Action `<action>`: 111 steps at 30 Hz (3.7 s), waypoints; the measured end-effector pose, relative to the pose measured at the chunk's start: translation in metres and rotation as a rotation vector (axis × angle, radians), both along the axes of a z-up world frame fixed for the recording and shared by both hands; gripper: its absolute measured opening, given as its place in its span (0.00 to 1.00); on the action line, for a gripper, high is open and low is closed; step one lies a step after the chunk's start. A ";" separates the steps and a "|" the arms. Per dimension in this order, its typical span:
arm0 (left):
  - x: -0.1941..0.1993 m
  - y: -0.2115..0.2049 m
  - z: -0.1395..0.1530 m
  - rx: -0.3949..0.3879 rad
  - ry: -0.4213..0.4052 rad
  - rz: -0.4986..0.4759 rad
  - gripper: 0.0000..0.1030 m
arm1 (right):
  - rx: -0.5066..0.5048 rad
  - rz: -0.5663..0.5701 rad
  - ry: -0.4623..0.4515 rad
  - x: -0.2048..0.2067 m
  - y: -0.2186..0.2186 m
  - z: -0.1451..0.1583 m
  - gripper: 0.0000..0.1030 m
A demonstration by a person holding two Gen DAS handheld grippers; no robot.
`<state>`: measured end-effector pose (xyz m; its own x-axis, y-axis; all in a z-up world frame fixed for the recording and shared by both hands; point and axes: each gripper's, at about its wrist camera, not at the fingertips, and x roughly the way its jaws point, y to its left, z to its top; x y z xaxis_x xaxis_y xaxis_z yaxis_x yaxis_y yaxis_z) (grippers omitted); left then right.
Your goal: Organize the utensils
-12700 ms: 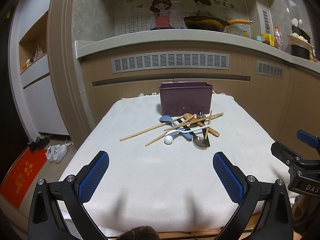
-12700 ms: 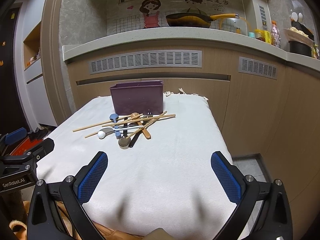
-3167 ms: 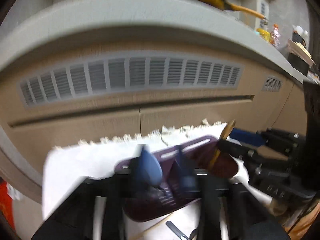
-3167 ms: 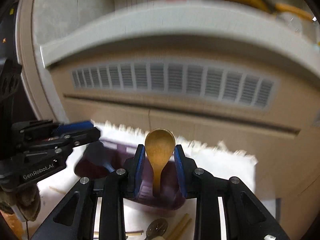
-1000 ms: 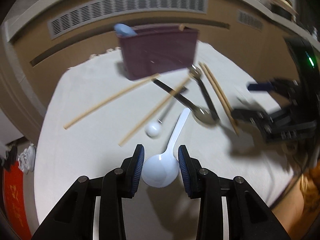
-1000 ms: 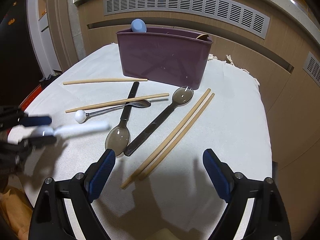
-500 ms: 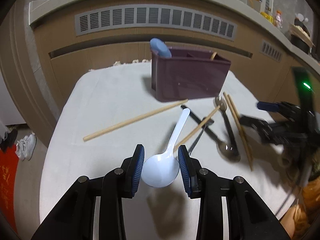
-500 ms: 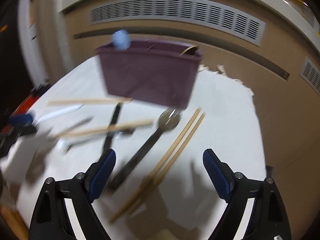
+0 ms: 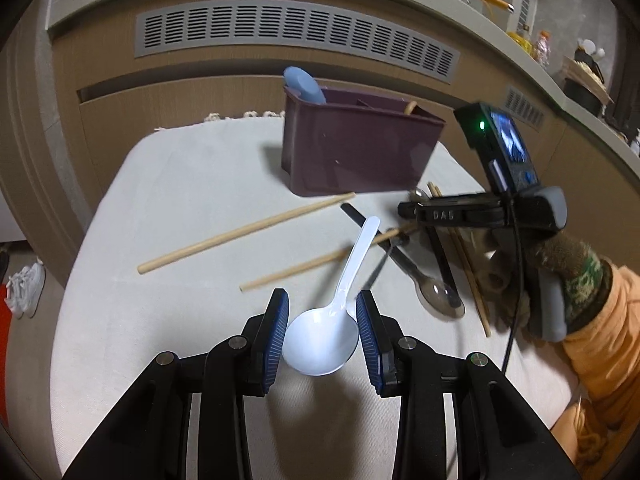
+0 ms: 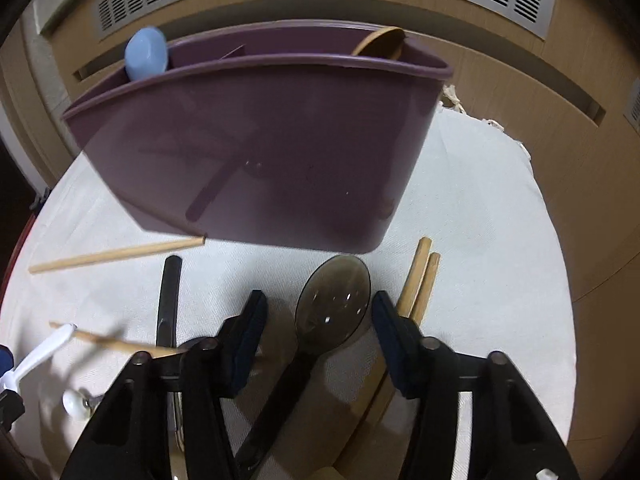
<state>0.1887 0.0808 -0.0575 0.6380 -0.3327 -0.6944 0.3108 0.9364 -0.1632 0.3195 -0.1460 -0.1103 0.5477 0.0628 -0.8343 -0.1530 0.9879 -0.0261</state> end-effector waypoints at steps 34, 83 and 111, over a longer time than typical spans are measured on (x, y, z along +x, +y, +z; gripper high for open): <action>0.058 -0.067 -0.009 0.107 0.147 -0.142 0.37 | 0.050 0.089 -0.125 -0.079 -0.037 0.036 0.32; 0.008 -0.069 0.099 0.005 -0.203 -0.047 0.07 | 0.112 0.163 -0.276 -0.148 -0.038 0.089 0.32; 0.023 -0.075 -0.031 0.096 0.057 0.063 0.22 | 0.119 0.104 -0.116 -0.136 -0.047 0.038 0.32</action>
